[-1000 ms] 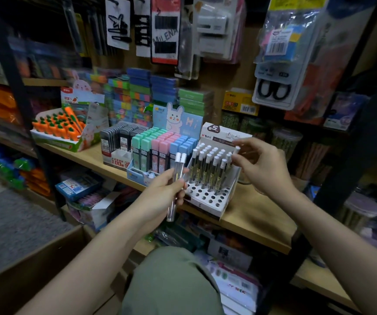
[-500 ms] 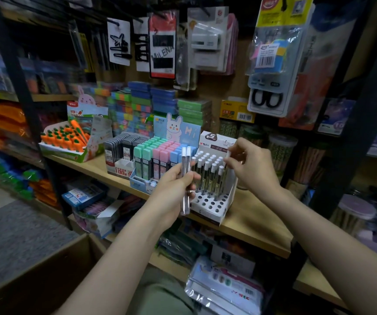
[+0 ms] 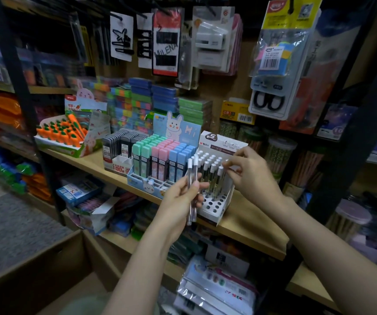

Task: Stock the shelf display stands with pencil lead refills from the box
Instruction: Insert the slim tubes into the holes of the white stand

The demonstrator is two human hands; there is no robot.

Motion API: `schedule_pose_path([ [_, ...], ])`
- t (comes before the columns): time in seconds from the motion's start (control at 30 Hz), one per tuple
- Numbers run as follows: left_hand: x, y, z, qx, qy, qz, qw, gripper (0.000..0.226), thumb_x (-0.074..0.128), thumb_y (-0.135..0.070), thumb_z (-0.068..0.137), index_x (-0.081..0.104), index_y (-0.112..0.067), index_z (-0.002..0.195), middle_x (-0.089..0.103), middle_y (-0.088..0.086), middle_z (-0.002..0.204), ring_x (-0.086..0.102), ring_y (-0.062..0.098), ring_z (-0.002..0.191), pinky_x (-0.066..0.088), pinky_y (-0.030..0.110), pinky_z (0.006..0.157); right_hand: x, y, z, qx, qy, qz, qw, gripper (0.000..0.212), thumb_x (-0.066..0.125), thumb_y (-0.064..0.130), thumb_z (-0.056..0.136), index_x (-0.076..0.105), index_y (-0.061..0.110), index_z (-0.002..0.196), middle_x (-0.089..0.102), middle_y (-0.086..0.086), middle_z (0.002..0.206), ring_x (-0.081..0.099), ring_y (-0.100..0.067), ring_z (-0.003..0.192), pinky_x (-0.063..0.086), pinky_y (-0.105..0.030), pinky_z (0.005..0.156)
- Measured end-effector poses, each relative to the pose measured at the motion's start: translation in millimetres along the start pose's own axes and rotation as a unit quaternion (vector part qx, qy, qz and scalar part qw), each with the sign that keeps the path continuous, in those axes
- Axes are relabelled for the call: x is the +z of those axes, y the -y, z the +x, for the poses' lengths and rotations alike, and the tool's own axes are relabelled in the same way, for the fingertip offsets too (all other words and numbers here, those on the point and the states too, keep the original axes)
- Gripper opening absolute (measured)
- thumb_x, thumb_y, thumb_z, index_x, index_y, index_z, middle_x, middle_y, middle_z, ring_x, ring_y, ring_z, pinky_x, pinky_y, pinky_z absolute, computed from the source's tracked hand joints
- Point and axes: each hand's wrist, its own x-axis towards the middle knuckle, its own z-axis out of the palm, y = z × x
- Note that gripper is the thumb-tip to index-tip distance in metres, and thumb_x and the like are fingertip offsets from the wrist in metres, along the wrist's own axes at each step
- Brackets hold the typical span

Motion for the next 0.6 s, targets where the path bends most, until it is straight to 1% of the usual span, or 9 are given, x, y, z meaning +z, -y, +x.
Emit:
schedule_pose_path([
  [0.1, -4.7, 0.3, 1.8, -0.005, 0.051, 0.003, 0.999, 0.026, 0.051, -0.016, 0.099, 0.060, -0.011, 0.123, 0.073, -0.004, 0.088, 0.057, 0.007, 0.066, 0.048, 0.019, 0.054, -1.6, -1.5, -3.4, -0.005, 0.008, -0.014, 1.000, 0.021, 0.068, 0.015, 0.090, 0.073, 0.013, 0.110, 0.059, 0.000, 0.099, 0.060, -0.015, 0.085, 0.054, -0.029, 0.077],
  [0.17, -6.6, 0.3, 2.7, -0.007, 0.078, 0.005, 0.997, 0.026, 0.052, -0.020, 0.098, 0.062, -0.011, 0.121, 0.073, -0.006, 0.089, 0.057, 0.007, 0.065, 0.046, 0.018, 0.052, -6.1, 1.0, -2.7, 0.023, -0.030, 0.027, 0.999, 0.027, 0.066, 0.022, 0.091, 0.070, 0.019, 0.118, 0.059, 0.006, 0.098, 0.058, -0.003, 0.080, 0.050, -0.018, 0.075],
  [0.23, -5.9, 2.7, 4.0, -0.012, 0.095, 0.015, 0.995, 0.024, 0.054, -0.023, 0.097, 0.067, -0.015, 0.115, 0.073, -0.003, 0.088, 0.057, 0.008, 0.067, 0.044, 0.018, 0.052, -10.0, 8.3, 0.7, 0.059, -0.046, 0.096, 0.993, 0.030, 0.067, 0.031, 0.090, 0.069, 0.026, 0.120, 0.063, 0.018, 0.092, 0.060, 0.004, 0.077, 0.047, -0.007, 0.070],
  [0.3, -3.1, 5.5, 5.3, -0.017, 0.105, 0.016, 0.994, 0.021, 0.055, -0.024, 0.096, 0.071, -0.019, 0.109, 0.073, 0.005, 0.100, 0.058, 0.010, 0.071, 0.044, 0.024, 0.061, -10.4, 18.6, 3.9, 0.086, -0.011, 0.168, 0.982, 0.029, 0.069, 0.036, 0.088, 0.070, 0.031, 0.117, 0.069, 0.020, 0.088, 0.064, 0.008, 0.079, 0.051, -0.009, 0.071],
  [0.33, -1.9, 6.1, 5.8, -0.018, 0.110, 0.014, 0.994, 0.022, 0.054, -0.025, 0.096, 0.070, -0.018, 0.109, 0.073, 0.004, 0.104, 0.058, 0.009, 0.072, 0.044, 0.027, 0.064, -9.6, 22.8, 4.5, 0.092, 0.006, 0.196, 0.976, 0.027, 0.070, 0.035, 0.086, 0.071, 0.032, 0.113, 0.071, 0.018, 0.088, 0.066, 0.006, 0.082, 0.054, -0.015, 0.075],
  [0.4, -0.9, 6.8, 6.1, -0.020, 0.126, 0.017, 0.992, 0.024, 0.053, -0.027, 0.097, 0.069, -0.016, 0.112, 0.072, 0.000, 0.101, 0.057, 0.008, 0.071, 0.043, 0.027, 0.062, -9.7, 27.4, 4.6, 0.097, 0.021, 0.245, 0.964, 0.019, 0.073, 0.029, 0.085, 0.074, 0.029, 0.104, 0.074, 0.012, 0.089, 0.070, -0.001, 0.085, 0.059, -0.030, 0.080],
  [0.43, -0.5, 6.7, 5.7, -0.022, 0.136, 0.013, 0.990, 0.025, 0.052, -0.028, 0.098, 0.068, -0.016, 0.113, 0.072, 0.000, 0.103, 0.056, 0.008, 0.069, 0.041, 0.026, 0.059, -11.6, 27.9, 4.3, 0.102, 0.022, 0.272, 0.957, 0.015, 0.074, 0.026, 0.085, 0.075, 0.027, 0.099, 0.075, 0.010, 0.089, 0.071, -0.004, 0.084, 0.060, -0.033, 0.080],
  [0.53, 1.1, 6.8, 5.1, -0.034, 0.162, -0.008, 0.986, 0.025, 0.047, -0.027, 0.101, 0.065, -0.015, 0.114, 0.072, 0.003, 0.109, 0.057, 0.008, 0.065, 0.039, 0.022, 0.050, -18.7, 25.8, 0.8, 0.113, 0.035, 0.305, 0.945, 0.013, 0.077, 0.024, 0.082, 0.075, 0.026, 0.095, 0.076, 0.006, 0.084, 0.072, -0.008, 0.079, 0.060, -0.029, 0.076],
  [0.6, 3.5, 6.4, 5.7, -0.038, 0.168, -0.021, 0.985, 0.025, 0.046, -0.027, 0.101, 0.067, -0.018, 0.110, 0.072, 0.005, 0.108, 0.060, 0.011, 0.069, 0.042, 0.028, 0.059, -22.7, 28.2, -2.0, 0.104, 0.056, 0.300, 0.947, 0.018, 0.077, 0.018, 0.081, 0.074, 0.025, 0.098, 0.076, 0.004, 0.082, 0.073, -0.009, 0.078, 0.058, -0.022, 0.073],
])
